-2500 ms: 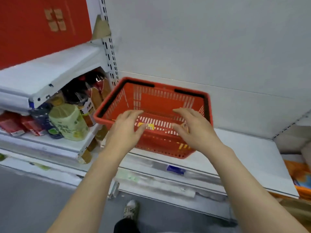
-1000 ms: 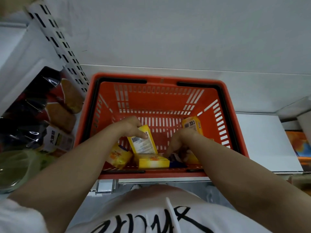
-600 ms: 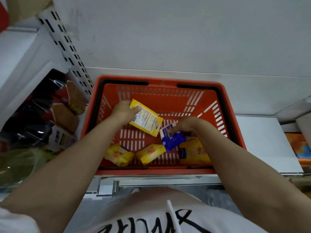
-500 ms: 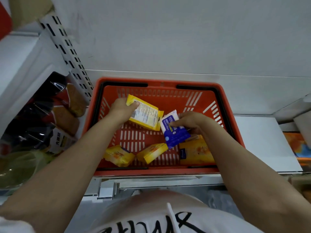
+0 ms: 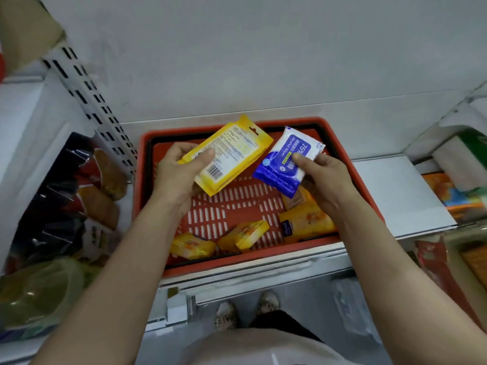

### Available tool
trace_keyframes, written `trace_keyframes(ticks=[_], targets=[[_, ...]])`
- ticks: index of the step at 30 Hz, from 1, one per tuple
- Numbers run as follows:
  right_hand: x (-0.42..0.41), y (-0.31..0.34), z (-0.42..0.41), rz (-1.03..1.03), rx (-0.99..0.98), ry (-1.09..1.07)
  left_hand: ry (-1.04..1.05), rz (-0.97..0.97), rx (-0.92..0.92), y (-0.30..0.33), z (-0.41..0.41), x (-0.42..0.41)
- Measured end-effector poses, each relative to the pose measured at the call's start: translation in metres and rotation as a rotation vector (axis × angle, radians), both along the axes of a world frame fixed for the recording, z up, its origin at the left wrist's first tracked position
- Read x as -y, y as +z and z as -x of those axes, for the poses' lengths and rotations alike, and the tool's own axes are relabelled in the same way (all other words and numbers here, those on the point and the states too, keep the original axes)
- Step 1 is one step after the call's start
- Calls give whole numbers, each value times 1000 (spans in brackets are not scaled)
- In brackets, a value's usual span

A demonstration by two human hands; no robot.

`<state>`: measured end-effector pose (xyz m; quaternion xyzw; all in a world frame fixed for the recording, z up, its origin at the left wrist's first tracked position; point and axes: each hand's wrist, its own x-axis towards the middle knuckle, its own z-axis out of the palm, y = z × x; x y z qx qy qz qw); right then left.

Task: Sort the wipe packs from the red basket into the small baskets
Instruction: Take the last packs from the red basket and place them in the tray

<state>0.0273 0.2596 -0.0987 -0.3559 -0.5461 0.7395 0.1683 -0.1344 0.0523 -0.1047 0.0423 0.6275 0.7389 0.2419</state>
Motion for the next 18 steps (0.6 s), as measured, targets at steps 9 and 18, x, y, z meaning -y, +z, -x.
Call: trace_keyframes(ticks=[9, 18], targets=[[4, 38, -88, 55, -159, -269, -151, -42, 6, 28, -87, -47], [-30, 42, -292, -245, -24, -531, -509, -157, 63, 32, -316, -154]])
